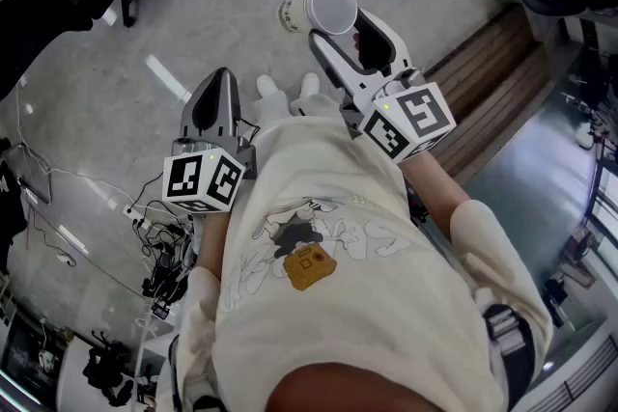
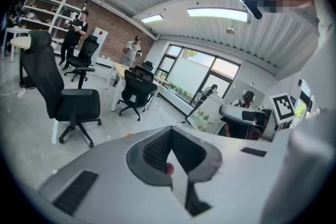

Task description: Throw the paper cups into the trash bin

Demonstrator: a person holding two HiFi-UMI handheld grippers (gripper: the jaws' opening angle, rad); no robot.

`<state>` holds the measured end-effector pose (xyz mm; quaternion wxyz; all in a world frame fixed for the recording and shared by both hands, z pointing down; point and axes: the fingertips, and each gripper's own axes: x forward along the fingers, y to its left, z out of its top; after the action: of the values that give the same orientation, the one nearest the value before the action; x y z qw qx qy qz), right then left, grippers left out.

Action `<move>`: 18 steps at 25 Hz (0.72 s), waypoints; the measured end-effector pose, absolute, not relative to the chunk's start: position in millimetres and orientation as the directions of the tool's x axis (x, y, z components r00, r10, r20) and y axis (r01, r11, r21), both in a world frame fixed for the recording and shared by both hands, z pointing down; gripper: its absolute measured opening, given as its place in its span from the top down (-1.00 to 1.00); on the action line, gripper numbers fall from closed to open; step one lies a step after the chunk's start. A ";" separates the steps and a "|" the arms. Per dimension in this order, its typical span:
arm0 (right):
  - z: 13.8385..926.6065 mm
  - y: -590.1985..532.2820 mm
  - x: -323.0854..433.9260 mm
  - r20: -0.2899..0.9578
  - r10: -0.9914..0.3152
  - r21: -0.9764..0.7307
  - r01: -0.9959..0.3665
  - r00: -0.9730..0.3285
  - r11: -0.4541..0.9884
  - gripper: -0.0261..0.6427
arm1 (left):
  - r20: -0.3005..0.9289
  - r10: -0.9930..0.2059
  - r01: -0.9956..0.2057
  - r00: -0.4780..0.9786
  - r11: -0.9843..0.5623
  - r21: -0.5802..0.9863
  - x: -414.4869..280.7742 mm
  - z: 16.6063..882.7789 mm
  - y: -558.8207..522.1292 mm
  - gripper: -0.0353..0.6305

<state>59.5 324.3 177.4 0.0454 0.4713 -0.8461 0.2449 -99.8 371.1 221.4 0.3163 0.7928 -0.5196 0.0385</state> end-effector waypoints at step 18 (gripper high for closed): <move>181.2 380.0 102.0 0.277 -0.771 -0.449 -0.786 -0.574 0.425 0.06 | 0.360 -0.816 -0.866 0.452 -0.306 0.395 -58.2 200.7 400.8 0.88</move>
<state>102.0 380.0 181.2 0.0144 0.4612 -0.8439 0.2738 -58.2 400.8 200.7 0.2746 0.8067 -0.5213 0.0460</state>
